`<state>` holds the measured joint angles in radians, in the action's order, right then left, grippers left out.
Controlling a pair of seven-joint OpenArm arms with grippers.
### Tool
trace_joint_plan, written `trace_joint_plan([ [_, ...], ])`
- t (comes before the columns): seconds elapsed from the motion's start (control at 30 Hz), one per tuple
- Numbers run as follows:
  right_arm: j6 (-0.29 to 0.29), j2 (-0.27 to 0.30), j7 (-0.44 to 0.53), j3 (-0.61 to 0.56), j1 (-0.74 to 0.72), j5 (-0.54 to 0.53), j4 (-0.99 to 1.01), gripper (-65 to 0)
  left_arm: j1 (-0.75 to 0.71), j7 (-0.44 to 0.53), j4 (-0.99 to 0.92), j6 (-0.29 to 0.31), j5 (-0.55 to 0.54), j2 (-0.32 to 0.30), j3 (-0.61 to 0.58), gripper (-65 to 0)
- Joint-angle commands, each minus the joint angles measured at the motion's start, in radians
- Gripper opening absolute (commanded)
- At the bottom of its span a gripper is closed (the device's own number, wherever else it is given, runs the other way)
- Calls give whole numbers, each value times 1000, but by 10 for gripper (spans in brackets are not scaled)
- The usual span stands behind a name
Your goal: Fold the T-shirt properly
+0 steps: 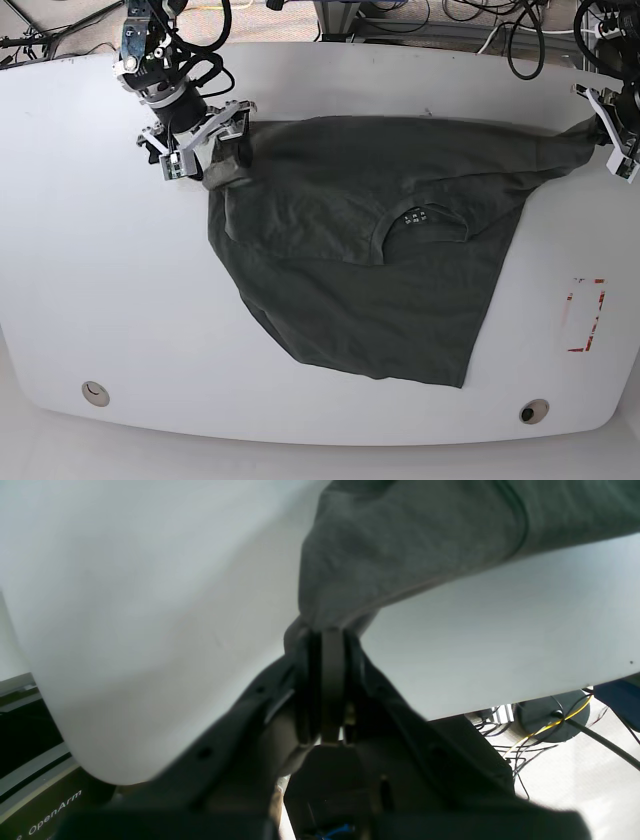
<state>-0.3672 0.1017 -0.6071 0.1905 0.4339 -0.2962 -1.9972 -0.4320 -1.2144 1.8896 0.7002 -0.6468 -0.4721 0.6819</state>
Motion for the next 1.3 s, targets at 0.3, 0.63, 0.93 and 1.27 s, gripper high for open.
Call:
trace_joint_plan([
  [0.3,-3,8,8,0,-128,-5,48,-176,-11,9,17,-2,-1,-21,11,-650],
  [0.63,-5,13,9,-6,-252,-5,244,-176,-24,9,15,-2,-1,-21,12,-650],
  [0.93,-5,13,13,-6,-340,-5,390,-176,-29,9,15,-2,-1,-20,12,-650],
  [1.27,-6,5,14,-18,-358,-5,441,-176,-28,9,14,-2,-1,-20,11,-650],
])
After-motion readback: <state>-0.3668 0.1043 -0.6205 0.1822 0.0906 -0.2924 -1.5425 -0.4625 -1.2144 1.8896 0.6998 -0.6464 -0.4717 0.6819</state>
